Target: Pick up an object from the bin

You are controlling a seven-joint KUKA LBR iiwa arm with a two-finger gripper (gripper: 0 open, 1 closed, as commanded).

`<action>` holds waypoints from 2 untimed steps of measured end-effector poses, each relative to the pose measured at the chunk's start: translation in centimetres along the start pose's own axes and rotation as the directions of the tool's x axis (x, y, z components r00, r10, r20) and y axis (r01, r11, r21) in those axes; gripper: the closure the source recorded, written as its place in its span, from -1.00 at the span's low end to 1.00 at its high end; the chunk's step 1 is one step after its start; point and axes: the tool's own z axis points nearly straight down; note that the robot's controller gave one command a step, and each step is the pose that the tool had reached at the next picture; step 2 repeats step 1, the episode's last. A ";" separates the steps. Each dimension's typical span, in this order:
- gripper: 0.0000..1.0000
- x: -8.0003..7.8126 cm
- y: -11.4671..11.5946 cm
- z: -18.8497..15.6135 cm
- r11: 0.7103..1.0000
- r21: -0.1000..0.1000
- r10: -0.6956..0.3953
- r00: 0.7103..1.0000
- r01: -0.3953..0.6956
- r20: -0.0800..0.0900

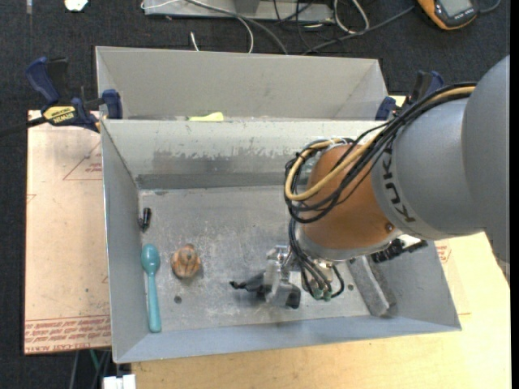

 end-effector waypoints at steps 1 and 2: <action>1.00 0.3 0.0 -3.2 1.000 0.002 0.000 1.000 0.000 -0.010; 1.00 0.3 0.0 -3.2 1.000 0.002 0.000 1.000 0.000 -0.010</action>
Offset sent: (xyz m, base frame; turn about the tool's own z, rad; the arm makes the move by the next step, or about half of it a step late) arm -0.0028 -0.0001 0.0286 -0.0001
